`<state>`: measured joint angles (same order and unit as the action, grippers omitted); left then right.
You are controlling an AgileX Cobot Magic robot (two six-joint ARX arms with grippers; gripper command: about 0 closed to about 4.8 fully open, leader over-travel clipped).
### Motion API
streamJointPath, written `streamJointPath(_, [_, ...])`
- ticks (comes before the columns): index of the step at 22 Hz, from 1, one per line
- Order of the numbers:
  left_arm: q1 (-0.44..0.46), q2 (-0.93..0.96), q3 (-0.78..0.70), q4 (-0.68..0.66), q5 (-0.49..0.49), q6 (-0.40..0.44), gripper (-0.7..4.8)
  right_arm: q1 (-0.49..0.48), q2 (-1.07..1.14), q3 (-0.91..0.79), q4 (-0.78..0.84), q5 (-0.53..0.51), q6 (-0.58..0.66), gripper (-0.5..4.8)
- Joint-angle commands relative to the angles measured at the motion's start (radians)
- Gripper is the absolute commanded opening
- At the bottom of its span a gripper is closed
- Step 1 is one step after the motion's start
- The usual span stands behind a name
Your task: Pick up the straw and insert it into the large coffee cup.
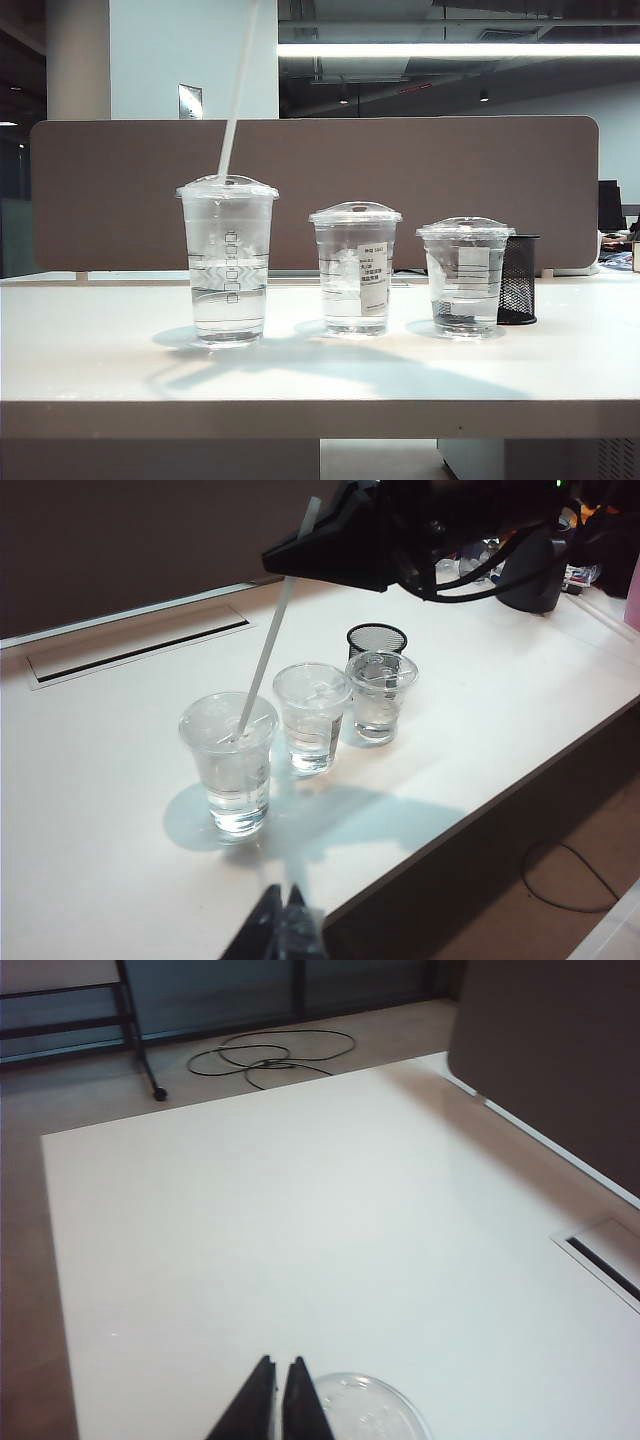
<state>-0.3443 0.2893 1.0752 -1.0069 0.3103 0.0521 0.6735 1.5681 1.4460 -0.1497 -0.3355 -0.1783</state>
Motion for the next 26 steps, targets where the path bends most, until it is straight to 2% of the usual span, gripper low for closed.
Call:
streamJointPath(1, [0.000, 0.002, 0.002, 0.010, 0.005, 0.000, -0.02, 0.000, -0.008, 0.007, -0.012, 0.004, -0.006, 0.21])
streamJointPath(11, [0.000, 0.002, 0.002, 0.010, 0.004, 0.000, -0.02, 0.000, -0.005, 0.007, -0.061, 0.002, -0.006, 0.22])
streamJointPath(16, [0.000, 0.002, 0.002, 0.009, 0.005, 0.000, -0.02, 0.000, 0.053, 0.007, 0.000, 0.001, -0.006, 0.24])
streamJointPath(18, [0.000, 0.002, 0.002, 0.010, 0.004, 0.000, -0.02, 0.001, 0.089, 0.007, 0.028, 0.000, -0.006, 0.46])
streamJointPath(23, [0.000, 0.002, 0.002, 0.010, 0.004, 0.000, -0.02, 0.002, 0.180, 0.007, 0.081, 0.000, -0.006, 0.55])
streamJointPath(24, [0.000, 0.002, 0.002, 0.010, 0.004, 0.000, -0.02, 0.002, 0.189, 0.007, 0.080, 0.000, -0.006, 0.69])
streamJointPath(26, [0.000, 0.002, 0.002, 0.010, 0.004, 0.000, -0.02, 0.002, 0.200, 0.007, 0.080, 0.000, -0.006, 1.93])
